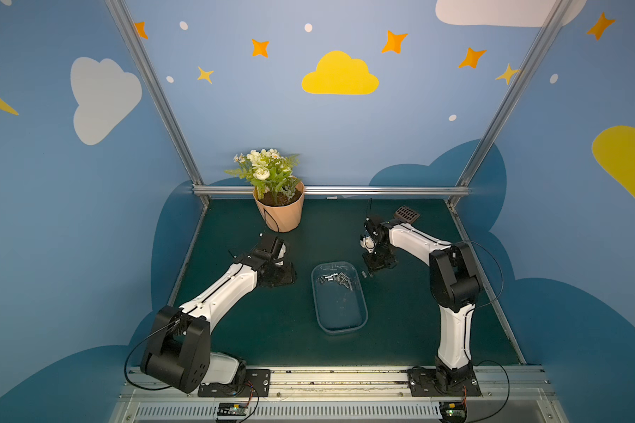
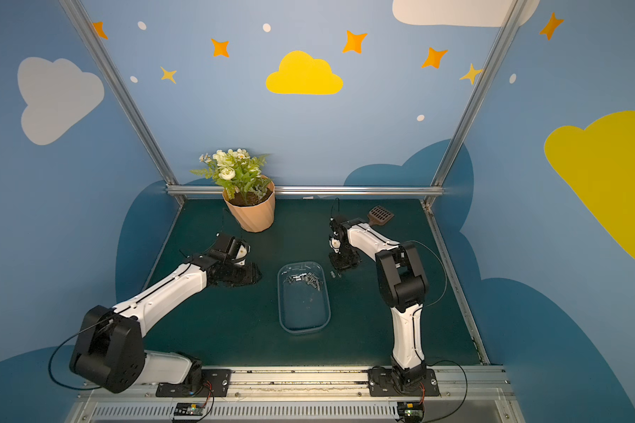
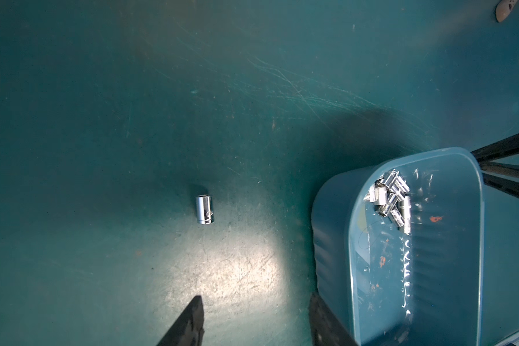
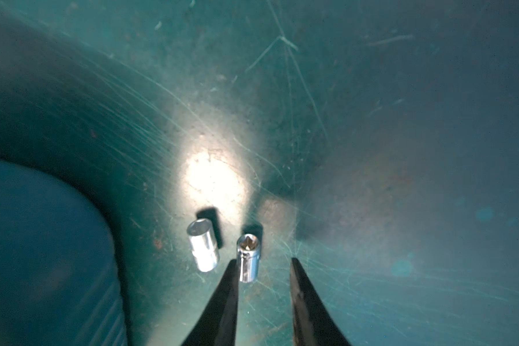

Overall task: Take out the socket from the storage box
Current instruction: Place the socket head at the center of the board, then pick up the socket head from the storage box.

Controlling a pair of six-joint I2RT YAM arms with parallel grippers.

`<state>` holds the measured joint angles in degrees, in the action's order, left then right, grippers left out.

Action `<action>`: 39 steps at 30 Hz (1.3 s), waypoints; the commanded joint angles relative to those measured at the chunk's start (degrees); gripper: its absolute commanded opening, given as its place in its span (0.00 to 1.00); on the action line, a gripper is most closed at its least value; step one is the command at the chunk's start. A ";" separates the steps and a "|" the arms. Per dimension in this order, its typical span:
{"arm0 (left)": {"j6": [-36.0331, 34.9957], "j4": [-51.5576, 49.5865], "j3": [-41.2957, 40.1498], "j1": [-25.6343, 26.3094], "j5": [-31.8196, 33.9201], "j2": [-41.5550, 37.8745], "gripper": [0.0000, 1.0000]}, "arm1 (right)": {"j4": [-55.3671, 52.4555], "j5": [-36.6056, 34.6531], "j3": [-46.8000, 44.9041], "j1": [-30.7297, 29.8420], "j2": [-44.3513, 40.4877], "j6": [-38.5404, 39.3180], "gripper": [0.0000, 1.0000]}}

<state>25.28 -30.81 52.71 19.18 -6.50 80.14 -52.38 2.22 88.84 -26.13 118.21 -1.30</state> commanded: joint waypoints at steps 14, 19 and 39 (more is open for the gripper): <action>-0.15 -2.10 3.77 2.09 -0.61 -3.53 0.58 | -1.81 3.17 0.29 0.03 -8.30 -0.79 0.31; 0.32 -2.07 6.81 8.75 0.53 -2.97 0.58 | -1.36 4.89 -0.83 0.69 -12.33 -1.19 0.31; 4.43 -3.04 24.17 23.82 2.02 26.32 0.55 | 5.25 13.03 -16.84 8.15 -24.34 -3.03 0.31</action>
<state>28.99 -32.16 74.74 42.63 -4.73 104.36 -48.64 13.54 73.08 -18.46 95.81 -3.90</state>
